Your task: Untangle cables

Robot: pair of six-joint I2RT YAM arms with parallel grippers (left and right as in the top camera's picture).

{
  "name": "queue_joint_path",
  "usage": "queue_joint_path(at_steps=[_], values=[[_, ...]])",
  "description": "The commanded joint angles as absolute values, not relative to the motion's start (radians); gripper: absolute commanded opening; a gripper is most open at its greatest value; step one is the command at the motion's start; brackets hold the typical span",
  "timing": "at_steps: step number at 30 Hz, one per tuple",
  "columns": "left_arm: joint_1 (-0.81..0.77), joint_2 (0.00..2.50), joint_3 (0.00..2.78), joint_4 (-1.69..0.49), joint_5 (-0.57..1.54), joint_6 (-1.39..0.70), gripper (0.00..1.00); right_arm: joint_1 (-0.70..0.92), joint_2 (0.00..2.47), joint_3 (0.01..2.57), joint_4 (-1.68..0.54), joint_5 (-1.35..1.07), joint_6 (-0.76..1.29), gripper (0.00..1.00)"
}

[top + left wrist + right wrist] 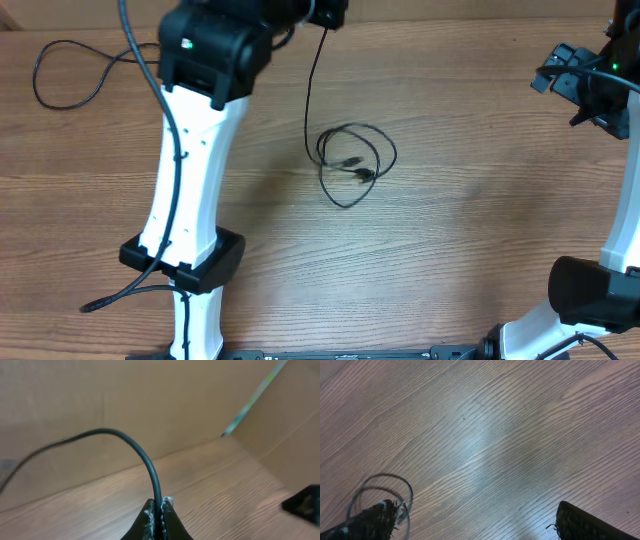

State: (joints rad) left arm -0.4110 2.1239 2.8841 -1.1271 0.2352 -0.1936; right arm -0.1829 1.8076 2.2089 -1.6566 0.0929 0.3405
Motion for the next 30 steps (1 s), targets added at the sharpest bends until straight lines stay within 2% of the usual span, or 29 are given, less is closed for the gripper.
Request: queue_joint_path(at_steps=[1,10,16,22,30], values=[[-0.398,2.055,2.88,-1.056,0.368,-0.321,0.04,-0.185,1.798,2.202,-1.651,0.1,0.339,1.0],[-0.398,1.95,2.88,-0.741,0.419,-0.653,0.04,-0.185,1.798,2.202,-1.651,0.1,0.34,1.0],[-0.396,1.905,2.88,-0.574,0.418,-0.712,0.04,-0.185,1.798,2.202,-1.652,0.1,0.339,1.0],[-0.364,1.901,2.88,-0.744,0.388,-0.703,0.04,-0.185,1.798,2.202,-1.651,0.1,0.339,1.0],[-0.295,1.903,2.88,-1.122,0.138,-0.702,0.04,-0.185,1.798,2.202,-1.651,0.1,0.339,1.0]])
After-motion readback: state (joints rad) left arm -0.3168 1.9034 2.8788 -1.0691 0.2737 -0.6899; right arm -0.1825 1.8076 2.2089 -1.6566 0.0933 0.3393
